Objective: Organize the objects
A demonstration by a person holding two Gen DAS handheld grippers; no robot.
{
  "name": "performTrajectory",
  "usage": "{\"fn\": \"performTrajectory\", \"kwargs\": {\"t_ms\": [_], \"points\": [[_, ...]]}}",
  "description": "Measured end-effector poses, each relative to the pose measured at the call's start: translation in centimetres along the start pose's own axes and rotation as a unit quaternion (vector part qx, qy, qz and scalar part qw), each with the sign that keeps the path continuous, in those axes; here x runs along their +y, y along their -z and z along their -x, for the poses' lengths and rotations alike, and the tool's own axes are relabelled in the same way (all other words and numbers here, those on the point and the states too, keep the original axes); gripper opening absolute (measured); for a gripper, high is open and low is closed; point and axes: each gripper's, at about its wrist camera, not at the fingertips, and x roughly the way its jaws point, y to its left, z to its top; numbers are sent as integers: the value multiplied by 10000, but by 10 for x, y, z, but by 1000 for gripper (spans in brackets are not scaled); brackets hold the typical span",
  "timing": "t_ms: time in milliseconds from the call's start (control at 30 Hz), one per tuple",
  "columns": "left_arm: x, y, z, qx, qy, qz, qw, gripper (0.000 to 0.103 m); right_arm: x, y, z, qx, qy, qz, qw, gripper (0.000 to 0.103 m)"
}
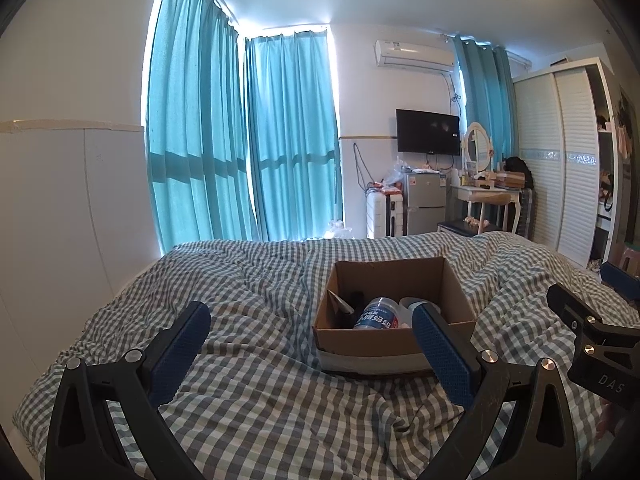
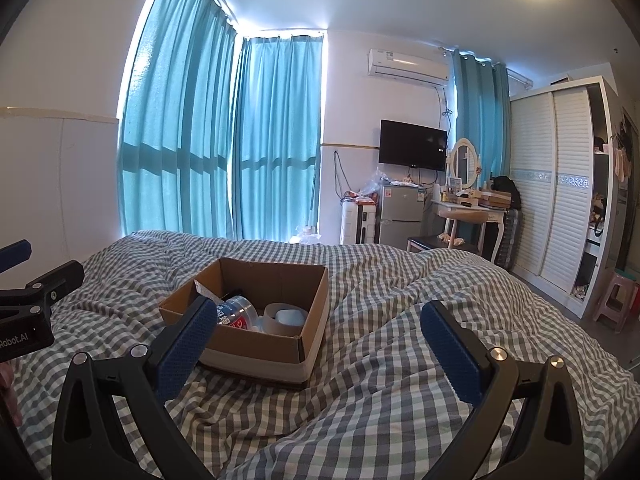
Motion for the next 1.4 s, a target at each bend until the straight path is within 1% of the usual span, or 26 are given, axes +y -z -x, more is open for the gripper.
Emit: {"fn": "performTrajectory", "kwargs": {"t_ms": [300,1167,1400], "points": [[4,1,-1,54,1,73,10000,103,0,1,-1,51,3,-52,10000,102],[6,0,-4,100,-41,5,9999,103,2,1,-1,117,-67,-61,9999,102],[7,1,-4,101,0,9,9999,103,3,3,-1,125,-75,-62,9999,102]]}}
